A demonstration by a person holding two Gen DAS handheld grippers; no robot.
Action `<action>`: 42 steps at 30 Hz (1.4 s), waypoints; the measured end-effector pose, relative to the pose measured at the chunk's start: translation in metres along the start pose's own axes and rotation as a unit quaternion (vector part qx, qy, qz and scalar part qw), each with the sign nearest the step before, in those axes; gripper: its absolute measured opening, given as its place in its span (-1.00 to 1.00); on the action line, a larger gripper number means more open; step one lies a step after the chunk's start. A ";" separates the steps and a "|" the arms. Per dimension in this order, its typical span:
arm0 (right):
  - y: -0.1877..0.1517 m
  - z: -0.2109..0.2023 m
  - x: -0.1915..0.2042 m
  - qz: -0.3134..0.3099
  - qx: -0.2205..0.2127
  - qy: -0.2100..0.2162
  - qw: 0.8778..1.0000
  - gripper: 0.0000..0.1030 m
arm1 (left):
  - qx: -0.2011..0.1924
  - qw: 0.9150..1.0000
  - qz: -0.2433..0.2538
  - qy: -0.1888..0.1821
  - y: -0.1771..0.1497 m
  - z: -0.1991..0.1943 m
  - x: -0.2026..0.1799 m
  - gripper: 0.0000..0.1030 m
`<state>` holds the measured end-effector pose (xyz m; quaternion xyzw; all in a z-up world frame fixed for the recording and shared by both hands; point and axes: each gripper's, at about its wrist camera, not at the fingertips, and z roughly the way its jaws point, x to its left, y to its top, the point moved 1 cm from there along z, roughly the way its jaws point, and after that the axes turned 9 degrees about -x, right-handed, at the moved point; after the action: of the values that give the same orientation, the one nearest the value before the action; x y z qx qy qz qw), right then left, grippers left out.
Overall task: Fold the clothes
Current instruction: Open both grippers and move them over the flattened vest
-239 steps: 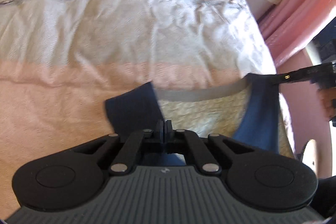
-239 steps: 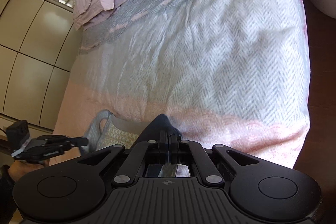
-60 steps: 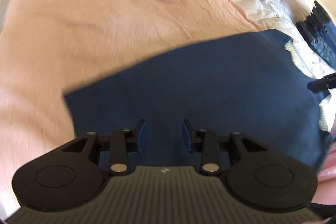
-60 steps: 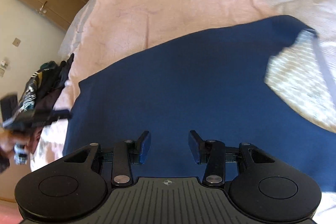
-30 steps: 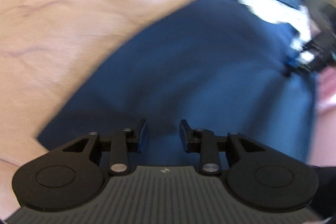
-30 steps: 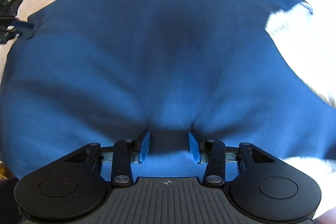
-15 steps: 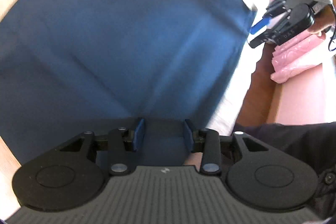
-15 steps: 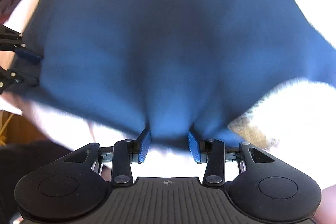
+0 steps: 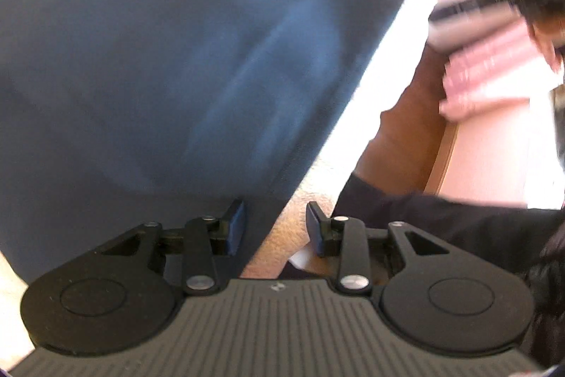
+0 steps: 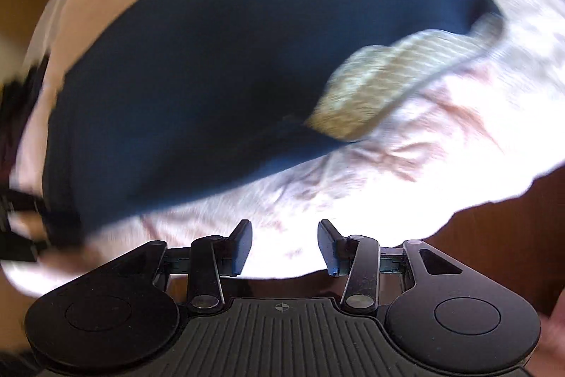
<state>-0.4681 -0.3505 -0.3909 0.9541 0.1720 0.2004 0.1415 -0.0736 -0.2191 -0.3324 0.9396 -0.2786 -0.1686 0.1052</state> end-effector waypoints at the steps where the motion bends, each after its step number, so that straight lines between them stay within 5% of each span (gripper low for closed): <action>1: 0.002 -0.004 -0.005 0.012 -0.009 -0.004 1.000 0.09 | -0.001 1.000 0.013 -0.005 0.005 -0.004 -0.002 -0.39; 9: 0.033 -0.033 -0.027 0.108 -0.079 -0.025 0.991 0.21 | -0.042 0.996 0.079 0.010 0.070 -0.045 0.014 -0.28; 16: 0.046 -0.069 -0.008 0.159 -0.137 -0.039 0.977 0.21 | -0.074 0.985 0.152 0.015 0.117 -0.069 0.040 -0.20; 22: 0.048 -0.062 0.028 0.112 -0.122 0.004 0.986 0.21 | -0.088 0.981 0.174 0.012 0.108 -0.066 0.035 -0.18; 27: 0.062 -0.035 0.035 0.061 -0.083 0.042 0.994 0.21 | -0.068 0.988 0.137 0.026 0.065 -0.051 0.021 -0.18; 34: 0.092 0.015 -0.015 0.093 -0.006 0.102 0.990 0.21 | -0.102 0.993 0.011 0.061 0.007 -0.046 -0.005 -0.18; 37: 0.100 0.038 -0.034 0.096 0.039 0.129 0.986 0.21 | -0.115 0.985 -0.077 0.103 -0.024 -0.050 -0.003 -0.18; 42: 0.109 0.065 -0.037 0.111 0.098 0.195 0.970 0.21 | -0.131 0.957 -0.207 0.155 -0.080 -0.073 0.005 -0.17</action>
<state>-0.4421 -0.4758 -0.4241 0.9190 0.1079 0.3791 -0.0124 -0.0034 -0.1489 -0.2901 0.9692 -0.0341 -0.0739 0.2325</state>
